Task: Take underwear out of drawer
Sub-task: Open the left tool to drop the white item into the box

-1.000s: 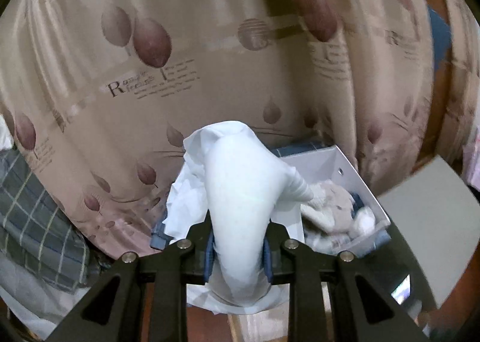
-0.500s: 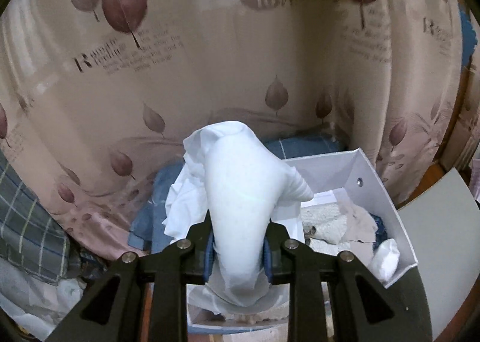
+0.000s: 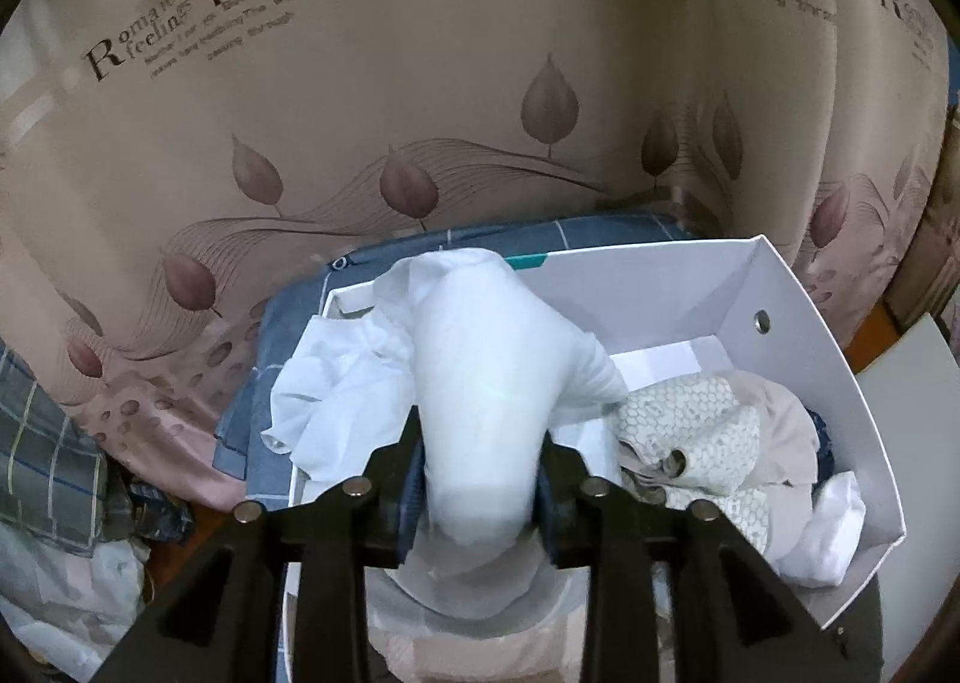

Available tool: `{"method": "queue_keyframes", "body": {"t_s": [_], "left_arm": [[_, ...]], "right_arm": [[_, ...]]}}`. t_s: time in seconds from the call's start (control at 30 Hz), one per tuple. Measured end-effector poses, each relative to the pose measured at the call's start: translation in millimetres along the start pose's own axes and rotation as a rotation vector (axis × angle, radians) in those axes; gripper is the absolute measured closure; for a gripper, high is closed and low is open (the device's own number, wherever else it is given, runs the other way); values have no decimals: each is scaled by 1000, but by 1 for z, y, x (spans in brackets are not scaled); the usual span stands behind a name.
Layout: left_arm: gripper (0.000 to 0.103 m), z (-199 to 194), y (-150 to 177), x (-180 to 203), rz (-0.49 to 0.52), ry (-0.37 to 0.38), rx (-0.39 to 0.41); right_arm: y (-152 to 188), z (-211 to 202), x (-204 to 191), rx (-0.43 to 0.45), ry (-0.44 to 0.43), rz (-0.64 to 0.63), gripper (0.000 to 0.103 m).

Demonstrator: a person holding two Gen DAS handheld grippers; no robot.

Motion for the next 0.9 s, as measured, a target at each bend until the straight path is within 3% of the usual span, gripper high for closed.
{"method": "queue_keyframes", "body": {"t_s": [0.07, 0.17, 0.33, 0.67, 0.9], "left_arm": [[65, 0, 0, 2, 18, -21, 11], [49, -2, 1, 7, 44, -55, 26], [38, -7, 2, 13, 79, -87, 34], [35, -41, 9, 6, 19, -53, 62], [34, -85, 29, -7, -5, -84, 121]], "right_arm": [[0, 0, -1, 2, 0, -4, 4], [1, 1, -1, 0, 2, -5, 4], [1, 1, -2, -2, 6, -9, 4], [0, 2, -4, -4, 5, -18, 4], [0, 2, -5, -2, 2, -23, 4]]}}
Point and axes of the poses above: each gripper's, at about its wrist camera, not at the fingertips, and z roughly the way its jaws point, x to its right, y to its underside, the point moved 5 cm from there along z, roughly the way its jaws point, and after that the axes turned 2 degrees about -x, right-handed, at the moved point
